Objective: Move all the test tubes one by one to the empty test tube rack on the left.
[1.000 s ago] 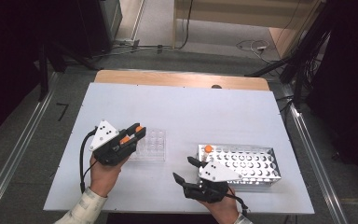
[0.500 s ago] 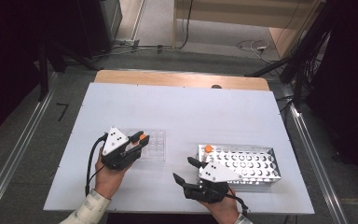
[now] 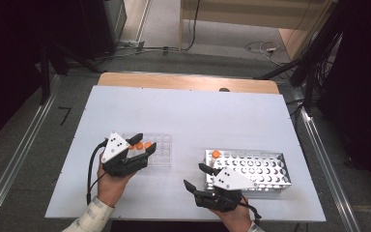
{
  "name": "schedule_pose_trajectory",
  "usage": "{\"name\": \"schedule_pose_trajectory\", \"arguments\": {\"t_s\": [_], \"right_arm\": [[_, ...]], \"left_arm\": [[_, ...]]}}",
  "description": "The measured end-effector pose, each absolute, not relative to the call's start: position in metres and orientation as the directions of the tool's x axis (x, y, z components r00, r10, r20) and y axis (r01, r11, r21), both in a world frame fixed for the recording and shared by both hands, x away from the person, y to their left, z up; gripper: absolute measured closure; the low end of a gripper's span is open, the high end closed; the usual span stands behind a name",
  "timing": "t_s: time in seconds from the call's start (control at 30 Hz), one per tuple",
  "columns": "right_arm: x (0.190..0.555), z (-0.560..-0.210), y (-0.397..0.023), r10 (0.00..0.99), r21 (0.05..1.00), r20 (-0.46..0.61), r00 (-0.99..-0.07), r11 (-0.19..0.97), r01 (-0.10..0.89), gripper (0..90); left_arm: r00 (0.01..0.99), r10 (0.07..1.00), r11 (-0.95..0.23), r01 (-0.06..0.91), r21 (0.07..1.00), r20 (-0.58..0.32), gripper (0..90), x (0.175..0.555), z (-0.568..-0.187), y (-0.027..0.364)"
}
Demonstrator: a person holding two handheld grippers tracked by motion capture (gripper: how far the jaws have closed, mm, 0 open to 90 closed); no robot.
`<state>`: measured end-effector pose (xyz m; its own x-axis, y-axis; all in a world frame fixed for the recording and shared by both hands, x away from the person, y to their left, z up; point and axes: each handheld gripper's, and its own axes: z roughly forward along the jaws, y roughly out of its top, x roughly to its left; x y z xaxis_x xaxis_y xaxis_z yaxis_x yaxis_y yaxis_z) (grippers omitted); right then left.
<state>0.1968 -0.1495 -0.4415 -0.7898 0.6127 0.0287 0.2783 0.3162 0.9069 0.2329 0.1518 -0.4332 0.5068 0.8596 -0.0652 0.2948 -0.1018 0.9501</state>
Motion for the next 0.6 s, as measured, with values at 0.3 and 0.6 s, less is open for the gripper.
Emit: {"name": "schedule_pose_trajectory", "arguments": {"t_s": [0.3,0.6], "right_arm": [[0.191,-0.44,-0.166,0.635,0.909,0.029,-0.772,0.304,0.285,30.8],[0.192,-0.443,-0.185,0.679,0.91,0.031,-0.733,0.285,0.302,30.9]], "left_arm": [[0.469,0.88,-0.074,0.292,0.954,-0.076,25.5,0.224,-0.434,0.153],[0.481,0.872,-0.069,0.31,0.948,-0.094,18.8,0.216,-0.434,0.15]]}}
